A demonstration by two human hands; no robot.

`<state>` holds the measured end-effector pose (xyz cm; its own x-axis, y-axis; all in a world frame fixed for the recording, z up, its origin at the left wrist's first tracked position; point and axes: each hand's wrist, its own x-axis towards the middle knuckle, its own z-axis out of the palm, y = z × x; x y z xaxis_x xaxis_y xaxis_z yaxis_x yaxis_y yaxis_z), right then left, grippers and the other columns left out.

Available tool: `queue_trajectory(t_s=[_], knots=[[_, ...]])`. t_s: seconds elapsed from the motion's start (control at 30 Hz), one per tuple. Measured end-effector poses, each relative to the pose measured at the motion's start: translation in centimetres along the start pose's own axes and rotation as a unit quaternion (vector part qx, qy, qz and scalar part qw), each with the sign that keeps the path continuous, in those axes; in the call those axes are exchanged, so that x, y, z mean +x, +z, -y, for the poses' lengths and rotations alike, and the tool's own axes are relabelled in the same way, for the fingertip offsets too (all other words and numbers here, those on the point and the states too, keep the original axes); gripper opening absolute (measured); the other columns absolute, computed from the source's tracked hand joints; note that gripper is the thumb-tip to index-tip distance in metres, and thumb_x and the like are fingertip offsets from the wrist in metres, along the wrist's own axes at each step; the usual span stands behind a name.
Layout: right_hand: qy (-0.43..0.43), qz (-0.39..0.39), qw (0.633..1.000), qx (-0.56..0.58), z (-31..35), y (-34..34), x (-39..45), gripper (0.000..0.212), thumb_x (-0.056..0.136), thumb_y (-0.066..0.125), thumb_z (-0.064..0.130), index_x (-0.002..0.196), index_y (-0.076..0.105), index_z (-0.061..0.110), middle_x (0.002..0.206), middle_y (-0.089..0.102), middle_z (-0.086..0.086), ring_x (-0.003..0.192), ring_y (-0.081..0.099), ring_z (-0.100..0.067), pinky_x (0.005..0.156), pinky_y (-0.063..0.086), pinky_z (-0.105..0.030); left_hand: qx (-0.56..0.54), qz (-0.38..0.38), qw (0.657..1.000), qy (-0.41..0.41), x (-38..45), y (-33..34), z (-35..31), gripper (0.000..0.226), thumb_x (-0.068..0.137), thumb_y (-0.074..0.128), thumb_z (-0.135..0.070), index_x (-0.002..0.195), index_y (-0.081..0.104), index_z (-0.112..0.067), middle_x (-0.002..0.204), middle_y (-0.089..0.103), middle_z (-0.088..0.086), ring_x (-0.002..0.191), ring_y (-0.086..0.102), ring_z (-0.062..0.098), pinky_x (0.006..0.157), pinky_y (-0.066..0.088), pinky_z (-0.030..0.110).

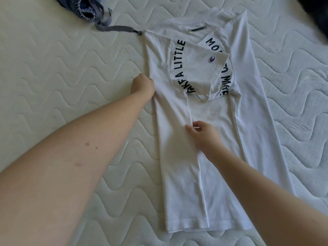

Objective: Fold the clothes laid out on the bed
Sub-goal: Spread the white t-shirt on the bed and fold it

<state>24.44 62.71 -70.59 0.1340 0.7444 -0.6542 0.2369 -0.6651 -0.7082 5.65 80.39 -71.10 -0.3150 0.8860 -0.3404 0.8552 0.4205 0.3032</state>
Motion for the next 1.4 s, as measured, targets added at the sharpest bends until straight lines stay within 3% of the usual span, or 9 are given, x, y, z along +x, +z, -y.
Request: queue_trajectory(t_s=[0.1, 0.27, 0.4, 0.5, 0.7, 0.9, 1.1, 1.23, 1.4], knots=[[0.013, 0.054, 0.998, 0.016, -0.5, 0.3, -1.1, 0.008, 0.086, 0.071, 0.033, 0.09, 0.067, 0.027, 0.089, 0.073, 0.003, 0.079, 0.071, -0.014, 0.074, 0.059, -0.032, -0.033, 0.058, 0.998, 0.0, -0.2, 0.1, -0.3, 0.054, 0.096, 0.053, -0.048, 0.119, 0.06, 0.0, 0.117, 0.065, 0.019, 0.105, 0.064, 0.038, 0.084, 0.052, 0.037], [0.075, 0.142, 0.986, 0.052, -1.9, 0.5, -3.1, 0.012, 0.094, 0.064, 0.028, 0.094, 0.071, 0.019, 0.092, 0.075, -0.001, 0.082, 0.072, -0.016, 0.069, 0.057, -0.027, -0.262, 0.13, 0.955, -0.052, 0.6, -0.2, 0.8, 0.04, 0.099, 0.055, -0.026, 0.129, 0.055, 0.001, 0.126, 0.061, 0.016, 0.113, 0.061, 0.032, 0.093, 0.053, 0.041], [0.101, 0.141, 0.982, 0.072, -3.1, 0.5, -4.0, 0.017, 0.097, 0.058, 0.031, 0.094, 0.071, 0.021, 0.092, 0.075, -0.003, 0.083, 0.072, -0.021, 0.067, 0.055, -0.029, -0.367, 0.143, 0.914, -0.097, -0.6, -0.2, 1.6, 0.028, 0.105, 0.041, -0.023, 0.123, 0.057, -0.009, 0.108, 0.063, 0.01, 0.076, 0.063, 0.018, 0.06, 0.053, 0.028], [0.094, 0.131, 0.985, 0.063, -3.9, 0.4, -4.8, 0.016, 0.094, 0.061, 0.032, 0.099, 0.071, 0.02, 0.091, 0.076, -0.001, 0.082, 0.073, -0.02, 0.069, 0.057, -0.031, -0.355, 0.126, 0.92, -0.111, -2.7, -0.1, 2.3, 0.032, 0.103, 0.044, -0.036, 0.114, 0.059, -0.01, 0.096, 0.065, 0.006, 0.074, 0.064, 0.017, 0.048, 0.052, 0.025], [0.108, 0.142, 0.983, 0.05, -6.5, 0.2, -7.8, 0.007, 0.093, 0.064, 0.023, 0.094, 0.07, 0.019, 0.089, 0.075, -0.001, 0.076, 0.072, -0.016, 0.061, 0.054, -0.024, -0.341, 0.195, 0.917, -0.062, -11.4, 1.8, 4.6, 0.023, 0.089, 0.071, -0.033, 0.083, 0.064, -0.012, 0.099, 0.071, 0.011, 0.084, 0.069, 0.024, 0.074, 0.059, 0.037], [0.111, 0.121, 0.986, 0.011, -9.8, 0.8, -11.8, 0.013, 0.091, 0.063, 0.037, 0.082, 0.068, 0.029, 0.082, 0.073, 0.009, 0.078, 0.069, -0.01, 0.066, 0.054, -0.024, -0.325, 0.195, 0.918, -0.114, -19.4, 5.3, 9.3, 0.042, 0.101, 0.049, -0.035, 0.106, 0.066, 0.002, 0.108, 0.07, 0.02, 0.099, 0.067, 0.033, 0.089, 0.054, 0.045], [0.144, 0.104, 0.984, 0.007, -12.4, 1.2, -15.3, 0.026, 0.093, 0.058, 0.045, 0.089, 0.071, 0.023, 0.088, 0.074, 0.001, 0.086, 0.07, -0.018, 0.083, 0.058, -0.039, -0.413, 0.222, 0.862, -0.192, -26.3, 6.2, 12.1, 0.037, 0.095, 0.057, -0.046, 0.091, 0.068, -0.011, 0.085, 0.076, 0.003, 0.072, 0.073, 0.015, 0.053, 0.054, 0.025], [0.135, 0.141, 0.981, 0.024, -12.6, 1.0, -16.7, 0.045, 0.099, 0.041, 0.055, 0.093, 0.07, 0.021, 0.091, 0.075, 0.002, 0.088, 0.07, -0.015, 0.081, 0.056, -0.032, -0.325, 0.236, 0.906, -0.132, -29.3, 7.2, 12.7, 0.035, 0.096, 0.059, -0.036, 0.096, 0.069, -0.002, 0.092, 0.074, 0.014, 0.084, 0.071, 0.025, 0.072, 0.056, 0.035], [0.056, 0.048, 0.997, 0.0, -13.2, 1.2, -17.1, 0.019, 0.1, 0.048, 0.039, 0.1, 0.062, 0.026, 0.088, 0.069, 0.013, 0.082, 0.065, -0.011, 0.062, 0.044, -0.021, -0.392, 0.246, 0.868, -0.181, -30.9, 7.5, 13.2, 0.041, 0.104, 0.041, -0.035, 0.114, 0.066, -0.003, 0.1, 0.072, 0.007, 0.098, 0.068, 0.02, 0.084, 0.052, 0.029]])
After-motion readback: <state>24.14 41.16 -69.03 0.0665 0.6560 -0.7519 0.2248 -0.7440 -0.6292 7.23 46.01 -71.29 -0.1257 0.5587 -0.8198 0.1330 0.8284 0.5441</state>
